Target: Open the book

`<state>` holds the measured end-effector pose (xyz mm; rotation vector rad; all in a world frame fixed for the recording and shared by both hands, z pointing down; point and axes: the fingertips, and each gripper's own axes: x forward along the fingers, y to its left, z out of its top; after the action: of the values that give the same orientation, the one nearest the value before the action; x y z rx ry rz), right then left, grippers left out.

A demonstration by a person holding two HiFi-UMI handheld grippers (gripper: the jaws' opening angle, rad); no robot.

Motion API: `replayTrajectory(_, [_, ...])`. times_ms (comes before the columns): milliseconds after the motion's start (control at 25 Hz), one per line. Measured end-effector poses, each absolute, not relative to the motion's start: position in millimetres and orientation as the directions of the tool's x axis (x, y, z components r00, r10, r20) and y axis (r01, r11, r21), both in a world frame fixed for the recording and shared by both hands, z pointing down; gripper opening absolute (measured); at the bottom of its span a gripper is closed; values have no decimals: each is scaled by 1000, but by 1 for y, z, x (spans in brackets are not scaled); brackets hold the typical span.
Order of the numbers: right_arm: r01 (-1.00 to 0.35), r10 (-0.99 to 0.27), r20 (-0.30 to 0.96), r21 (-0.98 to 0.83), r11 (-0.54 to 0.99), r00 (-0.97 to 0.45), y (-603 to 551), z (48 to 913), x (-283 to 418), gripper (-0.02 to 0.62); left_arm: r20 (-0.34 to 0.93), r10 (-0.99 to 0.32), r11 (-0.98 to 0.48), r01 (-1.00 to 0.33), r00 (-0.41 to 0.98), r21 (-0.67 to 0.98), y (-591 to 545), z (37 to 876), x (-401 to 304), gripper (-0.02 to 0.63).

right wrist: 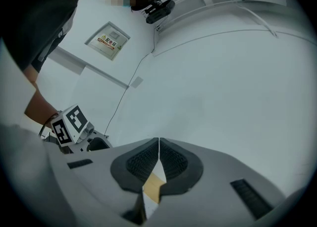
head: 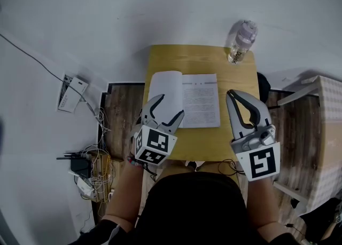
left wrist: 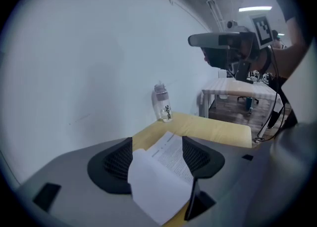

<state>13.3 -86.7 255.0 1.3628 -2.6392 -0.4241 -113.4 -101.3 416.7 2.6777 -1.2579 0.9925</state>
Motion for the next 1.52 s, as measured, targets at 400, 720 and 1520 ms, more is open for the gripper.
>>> replayTrajectory(400, [-799,-833,-31,305,519,-553,-84,249,19,31,369,-673,-737,-629,642,-249,-90,347,-68,308])
replayTrajectory(720, [-800,-832,-43,308,515,-553,-77,235,17,29,177,-634,-773,-605,753,-193,-76,279,-46,307])
replayTrajectory(1520, [-785,-816,-55,320,531,-575,-73,233,3,29,16,-669,-715,-637,743,-288,-67,239,-47,67])
